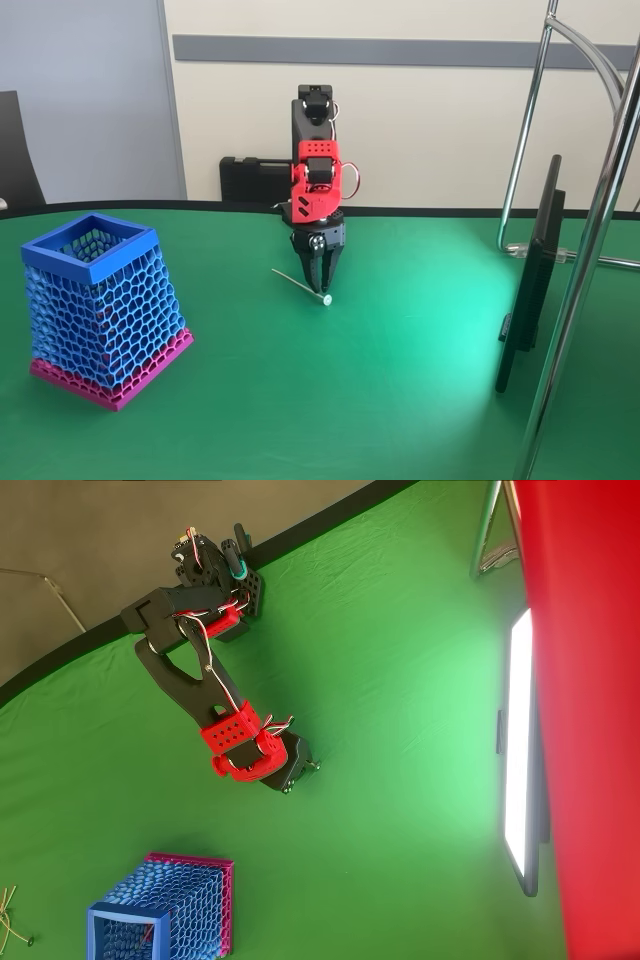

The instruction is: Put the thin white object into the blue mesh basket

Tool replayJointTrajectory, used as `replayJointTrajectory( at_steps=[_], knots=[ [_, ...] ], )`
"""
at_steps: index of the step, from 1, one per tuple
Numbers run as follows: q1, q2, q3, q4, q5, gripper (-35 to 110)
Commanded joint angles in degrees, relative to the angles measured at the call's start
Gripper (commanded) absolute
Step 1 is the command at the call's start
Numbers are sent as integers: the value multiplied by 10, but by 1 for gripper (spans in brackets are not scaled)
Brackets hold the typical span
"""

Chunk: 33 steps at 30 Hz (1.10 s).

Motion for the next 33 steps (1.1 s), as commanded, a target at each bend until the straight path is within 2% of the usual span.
replayJointTrajectory(
  at_steps=[1,33],
  knots=[
    [4,1,-17,-7,-6,12],
    [-11,-35,-40,-6,1,11]
  ],
)
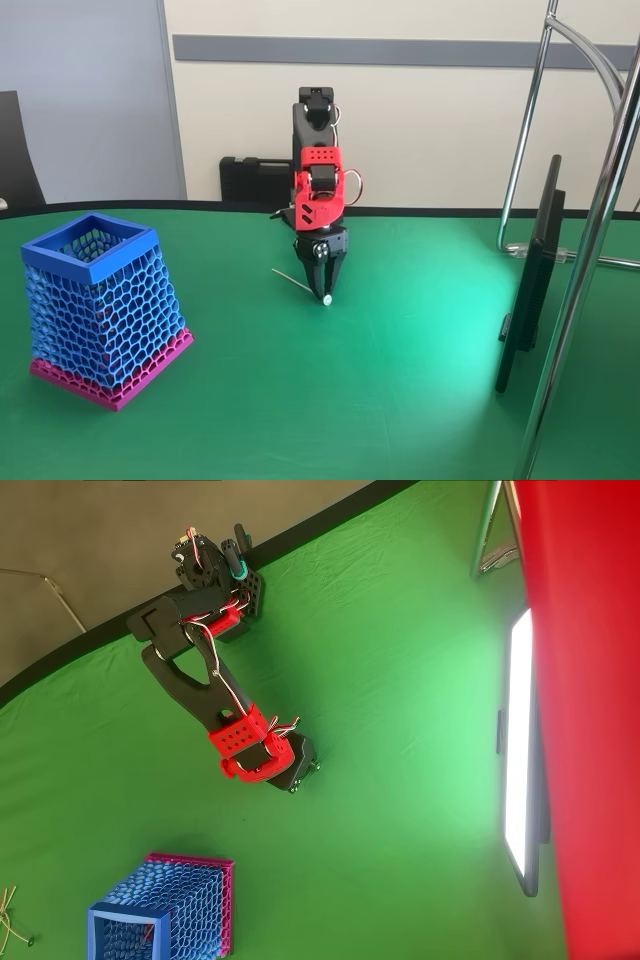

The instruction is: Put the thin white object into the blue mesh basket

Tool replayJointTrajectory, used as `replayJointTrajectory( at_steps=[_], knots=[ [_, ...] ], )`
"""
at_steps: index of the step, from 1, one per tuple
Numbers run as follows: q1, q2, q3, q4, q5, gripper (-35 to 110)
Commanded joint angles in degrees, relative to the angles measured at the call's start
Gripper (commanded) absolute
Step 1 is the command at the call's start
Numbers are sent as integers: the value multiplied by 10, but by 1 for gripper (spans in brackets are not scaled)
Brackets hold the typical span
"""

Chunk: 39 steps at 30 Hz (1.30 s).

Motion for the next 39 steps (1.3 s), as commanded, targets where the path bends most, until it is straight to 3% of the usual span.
replayJointTrajectory(
  at_steps=[1,39],
  knots=[
    [-1,1,-22,-5,3,11],
    [3,-18,-42,12,4,8]
  ],
)
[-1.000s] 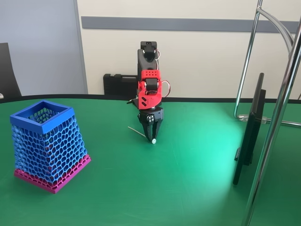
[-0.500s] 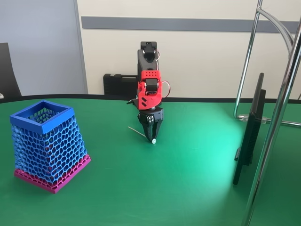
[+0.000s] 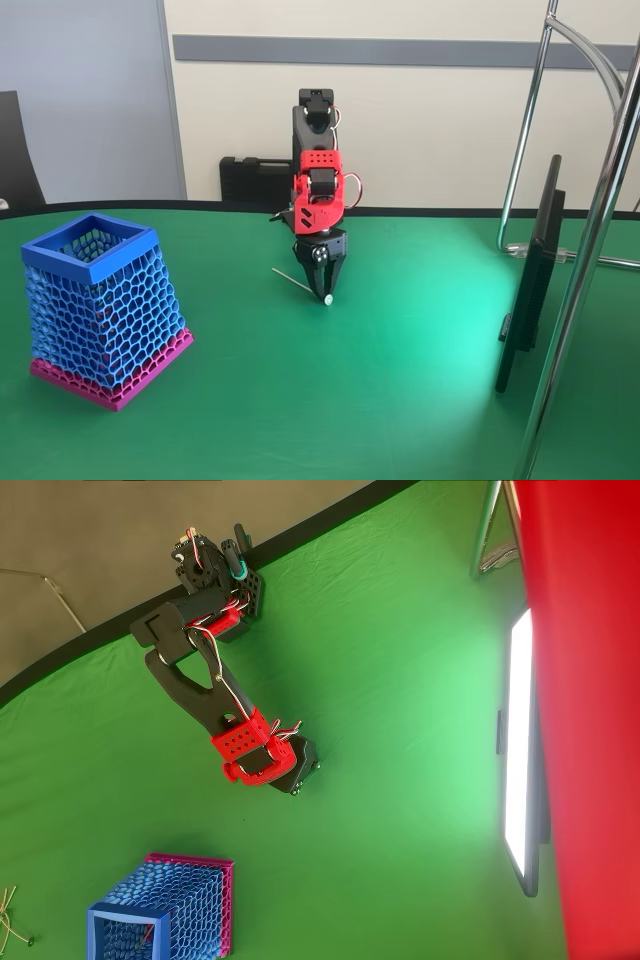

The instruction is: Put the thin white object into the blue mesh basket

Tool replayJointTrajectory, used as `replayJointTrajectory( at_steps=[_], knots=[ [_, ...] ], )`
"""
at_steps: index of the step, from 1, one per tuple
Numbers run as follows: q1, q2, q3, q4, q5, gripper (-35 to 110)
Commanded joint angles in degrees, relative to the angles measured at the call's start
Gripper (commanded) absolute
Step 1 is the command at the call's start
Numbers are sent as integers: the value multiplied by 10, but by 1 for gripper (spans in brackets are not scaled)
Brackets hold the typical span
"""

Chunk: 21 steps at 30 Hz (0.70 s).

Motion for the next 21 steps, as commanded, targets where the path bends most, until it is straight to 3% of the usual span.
replayJointTrajectory(
  at_steps=[1,21],
  knots=[
    [0,4,-24,5,5,8],
    [2,68,-36,40,-17,7]
  ],
)
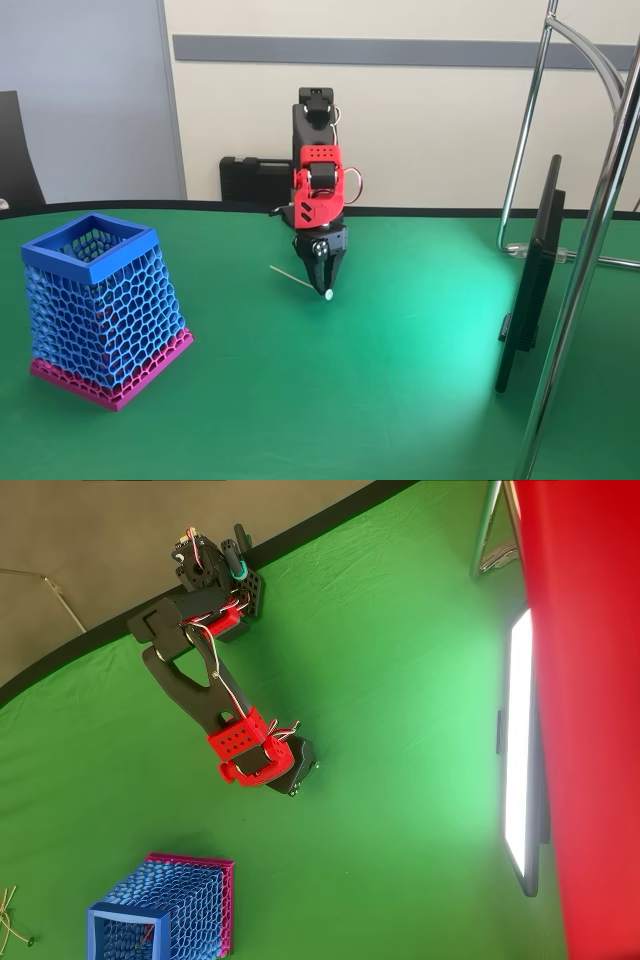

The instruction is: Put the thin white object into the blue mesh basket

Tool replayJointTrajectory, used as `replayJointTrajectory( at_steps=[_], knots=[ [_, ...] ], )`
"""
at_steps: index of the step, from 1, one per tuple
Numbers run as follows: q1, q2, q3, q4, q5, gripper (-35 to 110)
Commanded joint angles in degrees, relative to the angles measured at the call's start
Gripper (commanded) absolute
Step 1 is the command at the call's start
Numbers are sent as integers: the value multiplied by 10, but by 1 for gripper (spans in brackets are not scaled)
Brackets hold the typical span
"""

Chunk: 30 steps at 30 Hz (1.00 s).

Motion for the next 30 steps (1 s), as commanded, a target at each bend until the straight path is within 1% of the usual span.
replayJointTrajectory(
  at_steps=[1,7,14,26,30],
  knots=[
    [4,47,-24,7,-11,7],
    [27,83,-35,7,-43,6],
    [65,105,-83,7,-112,5],
    [107,126,-165,-13,-265,4],
    [117,146,-166,-47,-321,4]
  ],
)
